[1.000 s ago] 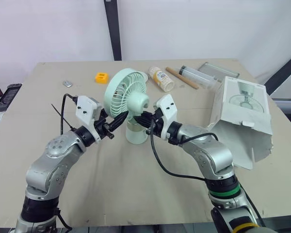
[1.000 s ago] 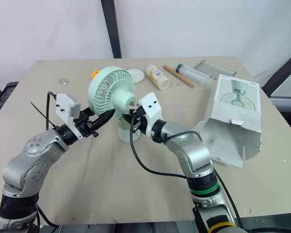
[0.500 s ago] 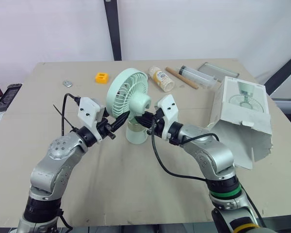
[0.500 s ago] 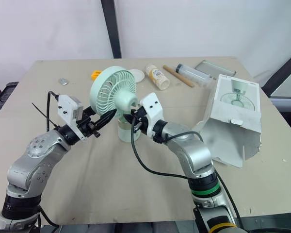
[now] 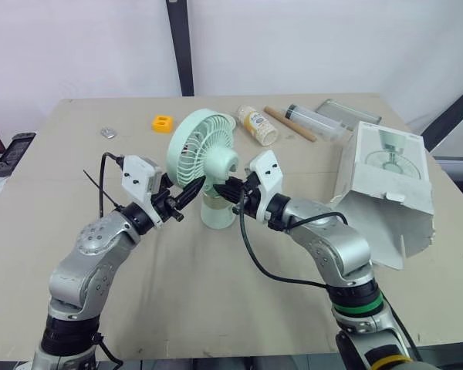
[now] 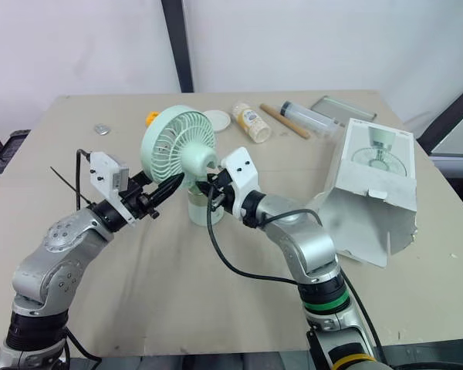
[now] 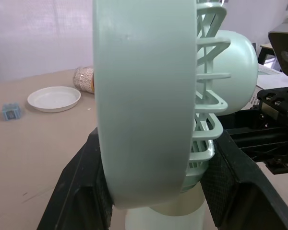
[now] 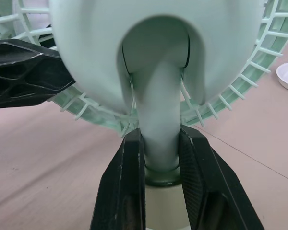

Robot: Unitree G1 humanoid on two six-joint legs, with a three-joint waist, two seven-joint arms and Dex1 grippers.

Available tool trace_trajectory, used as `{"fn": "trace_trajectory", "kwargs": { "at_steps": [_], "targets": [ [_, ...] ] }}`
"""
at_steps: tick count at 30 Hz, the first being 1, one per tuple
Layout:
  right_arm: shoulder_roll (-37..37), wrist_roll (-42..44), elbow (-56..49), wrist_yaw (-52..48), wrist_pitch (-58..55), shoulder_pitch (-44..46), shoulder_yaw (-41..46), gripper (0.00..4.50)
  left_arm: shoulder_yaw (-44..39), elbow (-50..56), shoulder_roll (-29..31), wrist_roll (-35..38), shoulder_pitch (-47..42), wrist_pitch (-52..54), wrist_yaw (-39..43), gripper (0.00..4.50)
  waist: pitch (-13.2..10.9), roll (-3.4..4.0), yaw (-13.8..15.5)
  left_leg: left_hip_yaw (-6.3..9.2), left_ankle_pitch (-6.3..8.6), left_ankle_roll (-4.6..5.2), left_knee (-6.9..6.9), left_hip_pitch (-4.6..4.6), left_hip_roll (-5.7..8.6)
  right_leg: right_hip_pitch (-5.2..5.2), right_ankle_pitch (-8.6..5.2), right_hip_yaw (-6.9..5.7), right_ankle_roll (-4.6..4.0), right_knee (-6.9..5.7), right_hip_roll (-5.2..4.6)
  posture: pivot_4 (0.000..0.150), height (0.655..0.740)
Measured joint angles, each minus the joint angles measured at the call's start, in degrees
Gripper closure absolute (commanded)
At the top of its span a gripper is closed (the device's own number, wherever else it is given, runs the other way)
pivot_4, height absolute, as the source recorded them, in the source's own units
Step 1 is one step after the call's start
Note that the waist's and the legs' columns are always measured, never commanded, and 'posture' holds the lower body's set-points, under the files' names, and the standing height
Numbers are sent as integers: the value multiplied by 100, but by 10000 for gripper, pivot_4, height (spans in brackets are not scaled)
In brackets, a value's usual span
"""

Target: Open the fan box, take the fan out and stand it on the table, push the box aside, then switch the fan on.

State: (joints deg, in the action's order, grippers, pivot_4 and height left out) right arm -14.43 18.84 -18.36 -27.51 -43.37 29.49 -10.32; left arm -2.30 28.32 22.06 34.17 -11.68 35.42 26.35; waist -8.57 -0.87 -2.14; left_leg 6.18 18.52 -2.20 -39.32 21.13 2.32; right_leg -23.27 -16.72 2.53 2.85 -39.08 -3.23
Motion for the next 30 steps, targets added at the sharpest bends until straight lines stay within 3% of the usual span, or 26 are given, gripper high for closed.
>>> {"fn": "trace_trajectory", "kwargs": {
  "at_steps": [12,20,30],
  "targets": [
    [-422,227,457,-837,637,-12,188,40879,-520,-87,1398,-292,1075,-826,1484,337,-4,5,8,1,2,3,6,1,0,-2,0,-1,0,6,-3,1500,7400],
    [-887,719,898,-1976,832,156,393,40879,-555,-187,1465,-387,1112,-1064,1688,337,-12,8,23,0,6,10,10,8,-2,-10,0,-1,0,8,-4,1500,7400],
    [-1430,1237,667,-3134,746,207,385,40879,-665,-187,1703,-389,1350,-1177,2041,337,-16,10,0,0,15,26,14,10,-5,-13,0,0,0,10,-6,1500,7400]
  ]
}}
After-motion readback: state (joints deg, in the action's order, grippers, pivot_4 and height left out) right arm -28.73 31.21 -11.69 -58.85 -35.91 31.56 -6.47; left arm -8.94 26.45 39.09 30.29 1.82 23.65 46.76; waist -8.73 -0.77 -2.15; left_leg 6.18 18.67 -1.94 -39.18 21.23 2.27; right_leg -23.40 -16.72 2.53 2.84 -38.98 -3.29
